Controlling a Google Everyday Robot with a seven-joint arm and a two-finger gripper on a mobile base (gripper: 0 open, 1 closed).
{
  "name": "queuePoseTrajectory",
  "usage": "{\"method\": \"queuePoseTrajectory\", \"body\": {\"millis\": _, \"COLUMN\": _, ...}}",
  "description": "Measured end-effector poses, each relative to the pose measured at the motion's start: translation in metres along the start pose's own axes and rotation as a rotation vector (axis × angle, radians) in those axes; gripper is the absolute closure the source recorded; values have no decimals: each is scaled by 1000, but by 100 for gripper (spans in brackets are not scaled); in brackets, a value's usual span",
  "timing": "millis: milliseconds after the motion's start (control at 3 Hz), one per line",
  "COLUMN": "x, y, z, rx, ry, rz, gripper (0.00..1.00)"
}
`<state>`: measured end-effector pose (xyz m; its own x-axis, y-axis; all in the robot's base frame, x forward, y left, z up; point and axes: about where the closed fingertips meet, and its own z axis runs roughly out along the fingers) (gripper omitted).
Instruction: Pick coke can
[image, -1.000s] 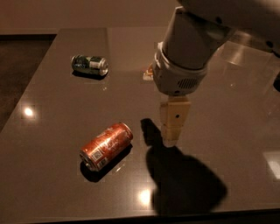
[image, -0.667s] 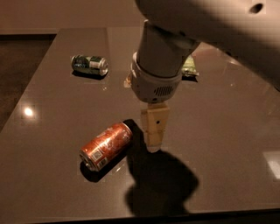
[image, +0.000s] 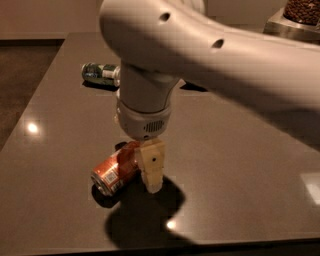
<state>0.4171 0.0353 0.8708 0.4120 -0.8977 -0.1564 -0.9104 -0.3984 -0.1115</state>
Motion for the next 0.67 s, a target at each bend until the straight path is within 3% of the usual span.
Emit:
{"method": "queuePoseTrajectory", "body": {"millis": 333, "x": -13, "y": 4, "z": 23, "rx": -50, "ry": 13, "rz": -56, "gripper": 2}}
{"method": "queuePoseTrajectory", "body": {"millis": 667, "x": -17, "y": 6, "z": 31, "rx": -84, "ry": 17, "rz": -78, "gripper": 23}}
